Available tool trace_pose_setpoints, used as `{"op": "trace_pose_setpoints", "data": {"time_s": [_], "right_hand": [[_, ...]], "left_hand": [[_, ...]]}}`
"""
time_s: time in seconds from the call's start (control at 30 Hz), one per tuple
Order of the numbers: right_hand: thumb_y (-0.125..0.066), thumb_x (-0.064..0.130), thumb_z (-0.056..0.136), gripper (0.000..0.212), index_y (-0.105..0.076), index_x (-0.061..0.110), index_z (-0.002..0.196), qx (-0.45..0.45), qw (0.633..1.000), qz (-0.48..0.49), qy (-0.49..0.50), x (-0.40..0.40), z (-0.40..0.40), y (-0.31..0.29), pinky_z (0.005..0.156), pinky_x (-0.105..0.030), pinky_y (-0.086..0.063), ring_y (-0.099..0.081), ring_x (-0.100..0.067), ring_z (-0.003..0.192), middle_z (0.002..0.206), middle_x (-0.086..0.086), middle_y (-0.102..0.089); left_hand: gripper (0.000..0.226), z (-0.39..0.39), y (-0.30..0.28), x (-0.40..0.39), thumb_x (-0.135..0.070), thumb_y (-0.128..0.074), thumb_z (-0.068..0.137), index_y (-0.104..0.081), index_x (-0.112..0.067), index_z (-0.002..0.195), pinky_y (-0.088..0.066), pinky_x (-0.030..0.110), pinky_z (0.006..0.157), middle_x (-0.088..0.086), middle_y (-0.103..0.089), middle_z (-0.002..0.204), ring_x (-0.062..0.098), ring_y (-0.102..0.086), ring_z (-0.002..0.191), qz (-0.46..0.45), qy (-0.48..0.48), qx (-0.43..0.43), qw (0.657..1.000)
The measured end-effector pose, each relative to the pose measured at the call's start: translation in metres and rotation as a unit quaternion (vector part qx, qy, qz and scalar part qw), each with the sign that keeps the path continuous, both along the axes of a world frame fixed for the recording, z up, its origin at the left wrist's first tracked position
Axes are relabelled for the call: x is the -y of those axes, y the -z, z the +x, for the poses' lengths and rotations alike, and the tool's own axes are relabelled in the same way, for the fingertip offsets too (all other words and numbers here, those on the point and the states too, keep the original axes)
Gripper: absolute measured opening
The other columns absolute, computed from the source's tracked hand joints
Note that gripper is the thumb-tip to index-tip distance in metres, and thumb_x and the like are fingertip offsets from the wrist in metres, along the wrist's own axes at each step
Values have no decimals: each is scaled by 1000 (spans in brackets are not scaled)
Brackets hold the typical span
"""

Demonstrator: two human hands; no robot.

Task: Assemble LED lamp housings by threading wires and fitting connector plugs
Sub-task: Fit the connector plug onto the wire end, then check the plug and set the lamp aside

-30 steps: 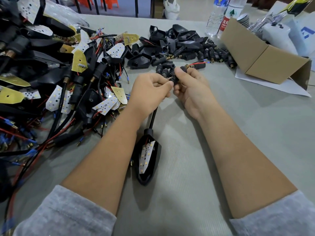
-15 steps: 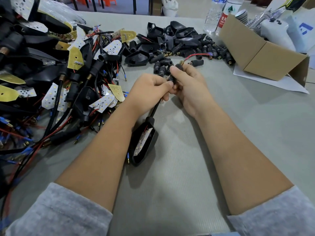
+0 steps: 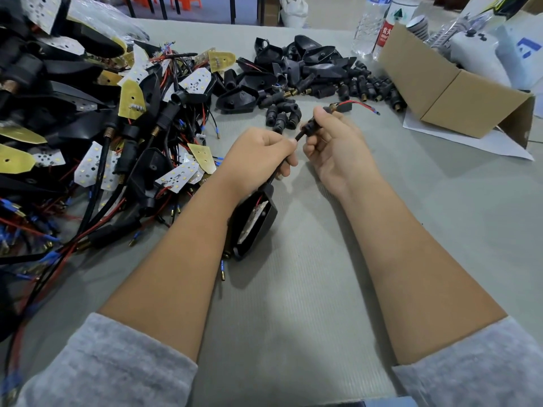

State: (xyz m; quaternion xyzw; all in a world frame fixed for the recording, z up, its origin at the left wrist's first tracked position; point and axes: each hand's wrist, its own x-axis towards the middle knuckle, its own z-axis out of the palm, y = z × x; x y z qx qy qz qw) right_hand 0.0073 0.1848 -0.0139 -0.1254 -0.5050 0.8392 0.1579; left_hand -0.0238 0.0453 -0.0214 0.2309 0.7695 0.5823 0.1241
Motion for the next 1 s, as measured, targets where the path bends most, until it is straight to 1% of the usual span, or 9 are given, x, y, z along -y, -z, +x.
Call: {"op": "trace_pose_setpoints", "data": {"time_s": [0.17, 0.27, 0.37, 0.5, 0.6, 0.7, 0.83, 0.9, 1.0], "right_hand": [[-58, 10, 95, 8, -56, 11, 88, -11, 991, 120, -57, 9, 1, 2, 52, -23, -43, -47, -12, 48, 62, -2, -54], [-58, 11, 96, 11, -56, 11, 85, -19, 994, 93, -62, 7, 1, 2, 53, -22, -45, -48, -11, 49, 62, -1, -56], [-58, 12, 97, 12, -57, 12, 85, -23, 998, 42, -33, 4, 1, 2, 53, -21, -44, -48, -11, 51, 68, -4, -61], [-60, 13, 96, 13, -57, 14, 83, -31, 999, -19, 18, 0, -2, 1, 51, -21, -44, -49, -10, 51, 76, -8, -59], [-60, 11, 95, 11, -57, 13, 84, -28, 998, 54, -14, 1, -2, 4, 50, -22, -44, -48, -11, 49, 70, -5, -58], [-58, 10, 96, 9, -57, 12, 87, -37, 990, 120, -62, 9, -1, 5, 48, -26, -46, -47, -13, 47, 62, -2, -55], [-58, 11, 96, 9, -57, 11, 88, -36, 995, 83, -43, 6, -1, 4, 56, -28, -45, -48, -12, 51, 66, -3, -60], [-58, 12, 97, 10, -57, 12, 87, -39, 998, 45, -12, 4, -1, 4, 56, -26, -45, -50, -12, 51, 67, -3, -63], [-59, 12, 96, 12, -56, 15, 85, -43, 999, -2, 9, 2, 0, 2, 53, -22, -46, -52, -11, 52, 68, -2, -63]], "left_hand": [[36, -2, 3, -1, -24, -52, 100, -68, -20, 68, -48, 24, 65, -7, -63, 54, 5, -56, 56, 6, 2, -35, 999], [35, 0, 0, -1, -25, -51, 101, -70, -16, 72, -47, 20, 62, -6, -63, 56, 6, -55, 57, 15, 6, -25, 1000], [41, 3, -4, 2, -31, -52, 98, -68, -13, 65, -45, 18, 55, 0, -62, 56, 10, -55, 54, 21, 9, 11, 1000], [39, 5, -7, 5, -22, -53, 97, -68, -12, 63, -45, 18, 56, 1, -62, 55, 10, -54, 52, 24, 30, 31, 999], [36, 5, -6, 3, -19, -53, 98, -68, -13, 66, -46, 25, 67, -1, -63, 56, 10, -54, 56, 20, 25, 9, 999], [35, 5, -6, 2, -17, -53, 100, -69, -13, 68, -45, 33, 73, 1, -64, 59, 17, -54, 64, 45, 20, 14, 999], [34, 4, -6, 3, -21, -51, 100, -70, -11, 73, -47, 19, 66, -2, -66, 61, 10, -57, 61, 61, 18, 24, 998], [34, 2, -5, 3, -21, -50, 100, -70, -10, 74, -49, 22, 69, 0, -68, 65, 10, -60, 63, 76, 16, 53, 996], [32, 0, -2, 3, -19, -53, 97, -71, -14, 71, -48, 30, 78, 1, -69, 70, 11, -61, 68, 62, 6, 49, 997]]}}
